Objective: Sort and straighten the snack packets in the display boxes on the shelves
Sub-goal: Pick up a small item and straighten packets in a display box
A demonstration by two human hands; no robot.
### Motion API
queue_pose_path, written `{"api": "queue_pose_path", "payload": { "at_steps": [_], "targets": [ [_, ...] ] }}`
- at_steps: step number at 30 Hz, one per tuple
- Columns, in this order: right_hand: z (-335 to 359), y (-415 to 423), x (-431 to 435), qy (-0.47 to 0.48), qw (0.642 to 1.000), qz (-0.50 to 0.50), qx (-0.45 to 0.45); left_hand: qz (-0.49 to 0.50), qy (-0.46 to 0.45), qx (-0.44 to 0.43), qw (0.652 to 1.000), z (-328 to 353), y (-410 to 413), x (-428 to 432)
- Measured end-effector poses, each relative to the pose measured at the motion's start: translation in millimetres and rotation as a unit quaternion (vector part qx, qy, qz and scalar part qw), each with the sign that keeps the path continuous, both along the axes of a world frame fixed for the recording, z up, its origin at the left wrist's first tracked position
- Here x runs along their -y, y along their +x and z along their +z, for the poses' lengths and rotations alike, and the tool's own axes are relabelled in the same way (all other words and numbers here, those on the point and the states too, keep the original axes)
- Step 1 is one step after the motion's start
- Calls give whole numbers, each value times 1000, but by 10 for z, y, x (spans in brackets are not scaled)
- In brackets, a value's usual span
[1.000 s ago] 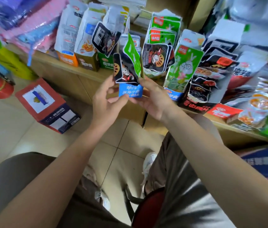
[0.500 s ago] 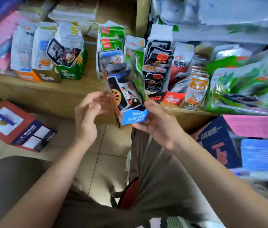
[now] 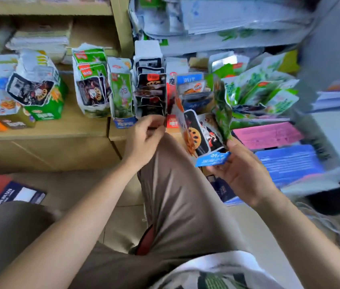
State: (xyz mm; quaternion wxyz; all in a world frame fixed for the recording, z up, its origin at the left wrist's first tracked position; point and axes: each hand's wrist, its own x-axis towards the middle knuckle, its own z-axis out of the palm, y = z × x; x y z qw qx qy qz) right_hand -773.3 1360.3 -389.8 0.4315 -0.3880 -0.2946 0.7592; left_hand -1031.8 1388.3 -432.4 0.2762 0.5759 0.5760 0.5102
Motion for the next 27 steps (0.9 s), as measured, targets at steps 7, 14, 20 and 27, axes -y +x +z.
{"api": "queue_pose_path", "payload": {
  "at_steps": [7,14,20,27],
  "targets": [
    [-25,405,137,20,995,-88,53,-29,27,-321,946,-44,381,-460],
    [-183,518,140,11,996,-65,52,-8,9,-458,889,-75,238,-662],
    [-281,491,124,-7,998,-63,29,22,-11,-481,876,5,137,-704],
    [-337,543,161,-9,999,-48,21,85,13,-378,922,-23,177,-498]
  ]
}}
